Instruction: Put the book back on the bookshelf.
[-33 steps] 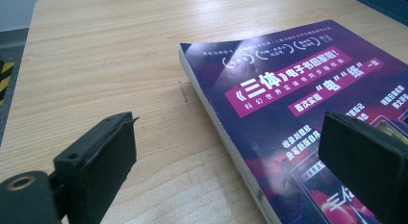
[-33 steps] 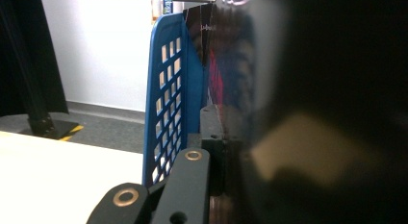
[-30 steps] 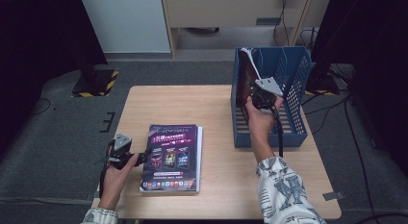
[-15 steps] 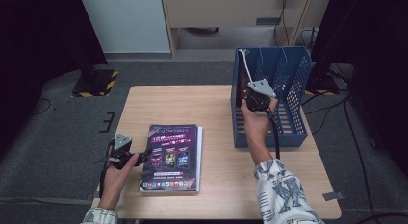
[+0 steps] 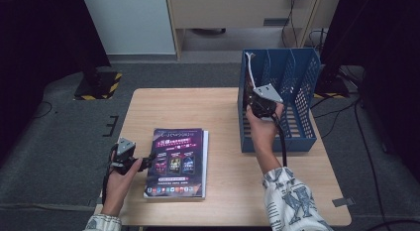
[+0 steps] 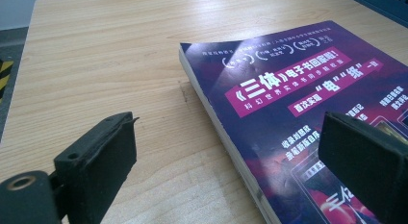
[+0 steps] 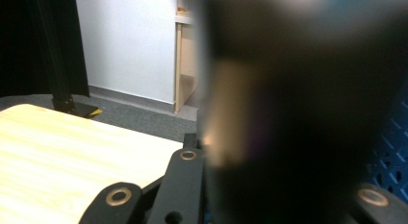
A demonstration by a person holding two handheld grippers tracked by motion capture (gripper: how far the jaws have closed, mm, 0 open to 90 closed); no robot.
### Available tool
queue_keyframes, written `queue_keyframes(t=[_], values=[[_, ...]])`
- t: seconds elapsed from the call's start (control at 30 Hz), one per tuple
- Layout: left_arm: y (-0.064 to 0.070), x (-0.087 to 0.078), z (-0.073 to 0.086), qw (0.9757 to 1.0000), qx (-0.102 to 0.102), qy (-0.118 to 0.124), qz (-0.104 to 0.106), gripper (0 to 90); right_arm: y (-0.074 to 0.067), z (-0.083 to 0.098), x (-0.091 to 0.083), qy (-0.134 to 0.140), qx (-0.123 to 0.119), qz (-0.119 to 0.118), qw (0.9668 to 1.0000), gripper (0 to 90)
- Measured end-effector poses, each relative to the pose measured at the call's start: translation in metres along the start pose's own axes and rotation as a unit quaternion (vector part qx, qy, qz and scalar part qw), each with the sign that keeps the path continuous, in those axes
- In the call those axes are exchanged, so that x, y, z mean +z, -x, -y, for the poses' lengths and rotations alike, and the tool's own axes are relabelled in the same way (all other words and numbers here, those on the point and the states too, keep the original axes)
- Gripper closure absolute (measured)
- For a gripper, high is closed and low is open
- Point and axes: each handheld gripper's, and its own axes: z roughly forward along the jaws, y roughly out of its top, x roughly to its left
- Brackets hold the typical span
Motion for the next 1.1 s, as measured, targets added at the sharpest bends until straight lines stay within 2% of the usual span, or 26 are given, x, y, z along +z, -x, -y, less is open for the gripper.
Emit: queue_keyframes(t=[0.3, 0.4, 0.57, 0.73, 0.93, 0.97, 1.1], values=[[-0.001, 0.0, 0.0, 1.0, -0.002, 0.001, 0.001, 6.0, -0.008, -0.003, 0.0, -0.01, 0.008, -0.007, 0.9999, 82.1], [-0.001, 0.0, 0.0, 1.0, -0.002, 0.001, 0.001, 6.0, -0.009, -0.005, 0.0, -0.016, 0.018, -0.008, 0.9997, 81.5], [0.0, 0.0, 0.0, 1.0, -0.002, 0.001, 0.001, 6.0, -0.011, -0.006, -0.002, -0.011, 0.012, -0.009, 0.9998, 78.4], [-0.001, 0.0, 0.0, 1.0, -0.002, 0.0, 0.001, 6.0, -0.011, -0.006, -0.004, -0.006, 0.003, -0.014, 0.9999, 67.4], [-0.001, 0.0, 0.0, 1.0, -0.001, 0.001, 0.0, 6.0, -0.007, -0.005, -0.008, -0.004, 0.011, -0.019, 0.9998, 45.5], [-0.001, 0.0, 0.0, 1.0, -0.001, 0.001, 0.0, 6.0, -0.007, -0.005, -0.008, -0.004, 0.011, -0.019, 0.9998, 45.5], [0.0, 0.0, -0.001, 1.0, 0.001, 0.0, -0.001, 6.0, -0.004, -0.004, -0.015, -0.004, 0.003, -0.038, 0.9993, 31.3]])
